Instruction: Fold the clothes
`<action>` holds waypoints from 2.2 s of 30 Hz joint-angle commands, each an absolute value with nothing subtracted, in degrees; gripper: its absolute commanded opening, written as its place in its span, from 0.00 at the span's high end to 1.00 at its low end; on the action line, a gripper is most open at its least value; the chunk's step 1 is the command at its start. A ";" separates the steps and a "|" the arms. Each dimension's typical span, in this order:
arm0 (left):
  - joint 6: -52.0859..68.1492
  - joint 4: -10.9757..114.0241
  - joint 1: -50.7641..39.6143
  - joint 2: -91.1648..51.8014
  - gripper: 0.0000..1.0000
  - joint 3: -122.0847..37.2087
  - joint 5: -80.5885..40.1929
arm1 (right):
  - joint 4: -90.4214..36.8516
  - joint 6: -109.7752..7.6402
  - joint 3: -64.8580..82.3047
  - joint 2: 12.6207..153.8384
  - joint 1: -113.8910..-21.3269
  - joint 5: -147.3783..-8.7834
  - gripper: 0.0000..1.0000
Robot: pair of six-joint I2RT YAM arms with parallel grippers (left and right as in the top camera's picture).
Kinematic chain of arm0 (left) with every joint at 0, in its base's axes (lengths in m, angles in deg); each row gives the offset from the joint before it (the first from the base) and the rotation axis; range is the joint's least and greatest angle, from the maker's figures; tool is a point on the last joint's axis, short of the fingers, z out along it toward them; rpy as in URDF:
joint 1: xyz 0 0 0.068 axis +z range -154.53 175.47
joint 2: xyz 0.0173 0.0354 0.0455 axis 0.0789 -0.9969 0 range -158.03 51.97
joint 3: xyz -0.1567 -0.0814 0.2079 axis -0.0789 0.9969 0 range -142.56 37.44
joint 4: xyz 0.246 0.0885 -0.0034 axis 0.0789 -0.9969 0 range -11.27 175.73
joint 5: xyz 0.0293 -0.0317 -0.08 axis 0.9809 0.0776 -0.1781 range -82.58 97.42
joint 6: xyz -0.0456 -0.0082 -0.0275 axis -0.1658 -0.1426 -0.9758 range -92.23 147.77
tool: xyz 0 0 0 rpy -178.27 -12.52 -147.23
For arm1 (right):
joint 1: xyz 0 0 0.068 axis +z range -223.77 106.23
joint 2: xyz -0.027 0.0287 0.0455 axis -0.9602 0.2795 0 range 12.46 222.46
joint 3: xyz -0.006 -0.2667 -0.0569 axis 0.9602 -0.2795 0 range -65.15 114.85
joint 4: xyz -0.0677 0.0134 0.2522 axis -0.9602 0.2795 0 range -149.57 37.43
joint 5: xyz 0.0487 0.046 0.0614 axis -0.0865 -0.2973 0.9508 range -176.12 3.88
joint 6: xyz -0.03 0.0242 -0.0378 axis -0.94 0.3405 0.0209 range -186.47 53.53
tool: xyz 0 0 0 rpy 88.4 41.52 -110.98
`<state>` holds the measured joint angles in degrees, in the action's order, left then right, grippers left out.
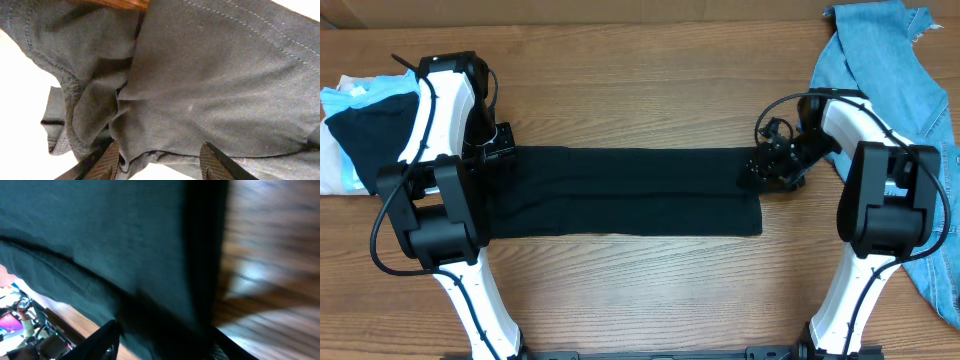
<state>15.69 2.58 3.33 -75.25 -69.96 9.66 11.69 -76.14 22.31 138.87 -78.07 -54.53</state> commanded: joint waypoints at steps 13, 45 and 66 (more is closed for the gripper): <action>14.49 1.35 2.89 -75.71 0.51 -71.07 10.34 | 8.77 -67.55 22.07 140.11 -79.05 -67.56 0.96; 14.51 1.79 -0.60 -75.23 0.51 -71.07 10.34 | 20.20 -56.53 41.59 134.45 -57.22 -80.15 0.96; 14.93 1.92 -0.60 -75.23 0.50 -71.07 10.31 | 17.40 -61.38 41.32 136.99 -49.39 -74.73 0.62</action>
